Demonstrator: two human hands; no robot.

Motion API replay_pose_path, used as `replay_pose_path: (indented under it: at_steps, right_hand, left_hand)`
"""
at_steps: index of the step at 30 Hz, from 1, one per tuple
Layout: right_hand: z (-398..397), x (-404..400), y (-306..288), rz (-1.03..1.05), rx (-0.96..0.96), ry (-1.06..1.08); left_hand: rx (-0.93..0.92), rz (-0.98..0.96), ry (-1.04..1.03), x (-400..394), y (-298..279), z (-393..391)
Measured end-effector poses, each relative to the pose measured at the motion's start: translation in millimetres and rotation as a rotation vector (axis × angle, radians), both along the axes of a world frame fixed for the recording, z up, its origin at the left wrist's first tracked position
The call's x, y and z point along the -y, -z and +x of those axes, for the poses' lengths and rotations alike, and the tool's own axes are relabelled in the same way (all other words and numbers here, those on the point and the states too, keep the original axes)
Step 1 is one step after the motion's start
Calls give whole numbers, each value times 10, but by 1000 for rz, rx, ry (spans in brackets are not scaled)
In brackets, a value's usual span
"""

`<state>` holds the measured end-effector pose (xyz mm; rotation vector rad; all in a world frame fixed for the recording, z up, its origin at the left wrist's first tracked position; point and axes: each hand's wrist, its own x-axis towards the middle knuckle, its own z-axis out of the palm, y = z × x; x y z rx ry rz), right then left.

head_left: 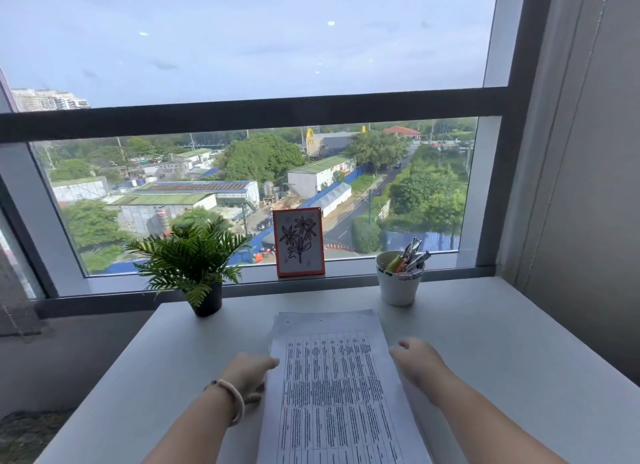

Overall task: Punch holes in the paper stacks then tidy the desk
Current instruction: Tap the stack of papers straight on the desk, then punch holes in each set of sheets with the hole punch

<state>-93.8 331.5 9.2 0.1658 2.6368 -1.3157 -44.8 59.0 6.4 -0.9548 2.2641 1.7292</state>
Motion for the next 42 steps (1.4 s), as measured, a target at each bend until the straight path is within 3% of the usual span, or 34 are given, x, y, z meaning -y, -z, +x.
replay_pose_path:
  at_steps: [3, 8, 14, 16, 21, 23, 25, 28, 31, 36, 39, 42]
  right_hand:
    - [-181, 135, 8, -164, 13, 56]
    - [-500, 248, 172, -343, -34, 78]
    - [-867, 297, 667, -303, 1, -122]
    - [-825, 276, 658, -374, -13, -166]
    - [-600, 65, 294, -431, -29, 94]
    - [-587, -15, 343, -512, 18, 201]
    - [-474, -17, 308, -577, 109, 179]
    - [-277, 72, 258, -595, 126, 24]
    - [-226, 124, 267, -617, 106, 25]
    - [-403, 78, 244, -662, 11, 173]
    - [-415, 206, 243, -663, 48, 80]
    - [-460, 286, 437, -524, 6, -70]
  left_hand:
    - [-54, 26, -45, 60, 82, -233]
    - [-50, -206, -36, 87, 63, -615]
    - [-110, -47, -50, 113, 184, -756]
    - [-91, -9, -56, 185, 206, -777]
    - [-46, -405, 6, 36, -96, -731]
    - [-86, -222, -9, -19, -158, -604]
    - [-102, -32, -23, -76, -44, -473]
    - [-134, -5, 75, -304, 25, -243]
    - [-170, 12, 82, -363, 44, -262]
    - [-151, 113, -148, -61, 85, -256]
    - [-161, 208, -176, -25, 102, -275]
    - [-117, 163, -115, -58, 84, -250]
